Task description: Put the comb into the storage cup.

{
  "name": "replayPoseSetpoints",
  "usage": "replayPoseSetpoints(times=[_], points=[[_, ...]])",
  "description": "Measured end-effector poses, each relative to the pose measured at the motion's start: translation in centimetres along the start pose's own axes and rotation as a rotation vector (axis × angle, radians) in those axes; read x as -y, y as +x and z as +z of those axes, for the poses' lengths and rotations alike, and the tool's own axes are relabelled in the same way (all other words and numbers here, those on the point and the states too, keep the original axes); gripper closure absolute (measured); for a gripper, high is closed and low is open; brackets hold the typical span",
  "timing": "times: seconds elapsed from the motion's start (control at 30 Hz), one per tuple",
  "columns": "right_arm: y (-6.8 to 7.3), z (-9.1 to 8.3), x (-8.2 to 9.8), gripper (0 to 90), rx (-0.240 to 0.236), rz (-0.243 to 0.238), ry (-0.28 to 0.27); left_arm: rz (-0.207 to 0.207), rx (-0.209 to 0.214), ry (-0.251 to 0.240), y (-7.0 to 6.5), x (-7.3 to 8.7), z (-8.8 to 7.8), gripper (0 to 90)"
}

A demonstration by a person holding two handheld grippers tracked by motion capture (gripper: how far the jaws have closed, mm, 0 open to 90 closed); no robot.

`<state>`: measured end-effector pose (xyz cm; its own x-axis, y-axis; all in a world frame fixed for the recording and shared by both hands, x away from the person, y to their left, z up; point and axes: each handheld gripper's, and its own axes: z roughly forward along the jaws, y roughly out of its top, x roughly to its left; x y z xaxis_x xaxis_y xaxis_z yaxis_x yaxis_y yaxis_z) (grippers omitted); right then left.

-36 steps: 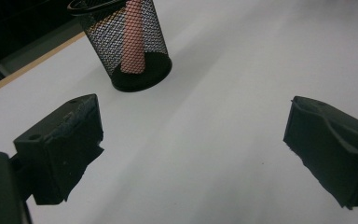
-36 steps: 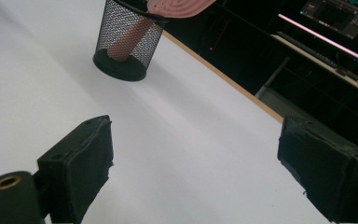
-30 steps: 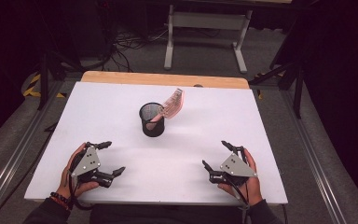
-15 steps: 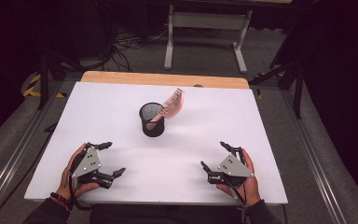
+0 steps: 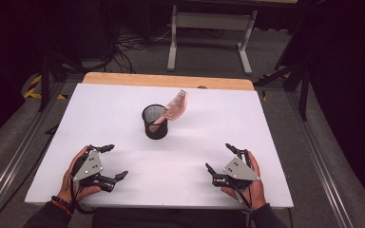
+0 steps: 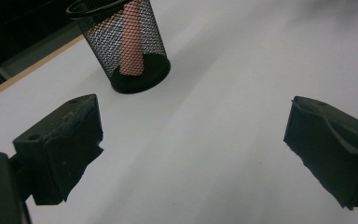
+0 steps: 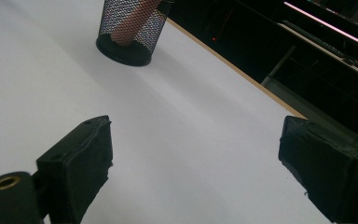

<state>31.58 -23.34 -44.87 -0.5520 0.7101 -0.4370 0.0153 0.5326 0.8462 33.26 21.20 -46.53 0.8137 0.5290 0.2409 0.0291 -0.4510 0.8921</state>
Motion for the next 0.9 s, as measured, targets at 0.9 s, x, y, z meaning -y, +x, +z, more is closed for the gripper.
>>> replayPoseSetpoints(times=[0.9], points=[[-0.28,-0.02,0.14,10.5,0.004,0.017,0.0,-0.019,-0.003,0.009,0.36,0.06,0.42,5.1]])
